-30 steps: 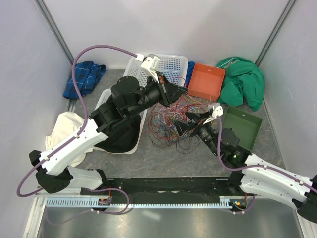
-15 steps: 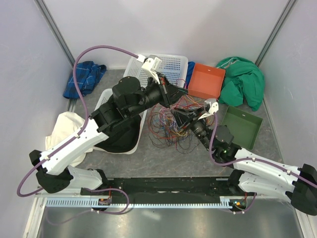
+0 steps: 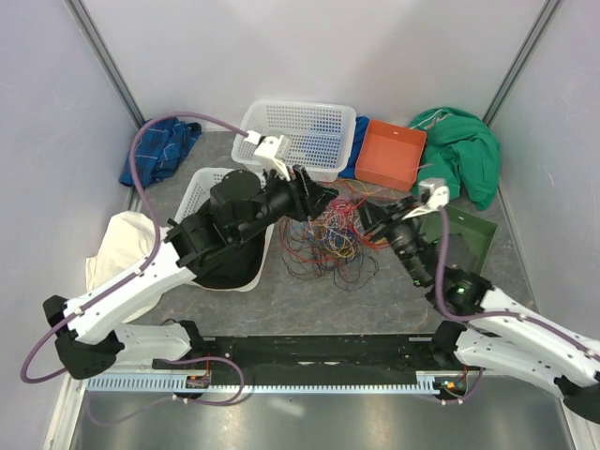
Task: Untangle the cables
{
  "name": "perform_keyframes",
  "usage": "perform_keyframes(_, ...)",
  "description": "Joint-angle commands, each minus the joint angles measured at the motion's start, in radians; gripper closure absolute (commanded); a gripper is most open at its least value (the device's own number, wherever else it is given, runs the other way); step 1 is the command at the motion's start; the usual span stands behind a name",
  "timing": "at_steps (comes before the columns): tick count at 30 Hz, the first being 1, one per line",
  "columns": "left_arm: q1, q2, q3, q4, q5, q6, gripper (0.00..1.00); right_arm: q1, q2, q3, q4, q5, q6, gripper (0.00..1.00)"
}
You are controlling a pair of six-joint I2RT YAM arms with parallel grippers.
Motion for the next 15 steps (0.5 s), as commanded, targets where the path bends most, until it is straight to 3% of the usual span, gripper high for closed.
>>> perform_keyframes(1,0.003,-0.1,-0.077,-0.015,-0.251,-0.016,0.18,0.0,-0.119,0.161,-0.341,0.162,-0.034,1.0)
perform_keyframes(2,0.003,-0.111,-0.092,-0.022,-0.281,-0.025,0.06,0.0,-0.15,0.198,-0.381,0.181,-0.04,1.0)
perform_keyframes(3,0.005,-0.12,-0.126,-0.023,-0.319,-0.04,0.0,0.002,-0.161,0.215,-0.44,0.21,-0.041,1.0)
perform_keyframes(11,0.007,-0.162,-0.267,0.04,-0.364,-0.064,0.0,0.0,-0.086,0.483,-0.597,0.239,-0.069,1.0)
perform_keyframes(15,0.007,-0.179,-0.399,0.237,-0.274,-0.018,0.01,0.0,0.0,0.656,-0.669,0.196,-0.07,1.0)
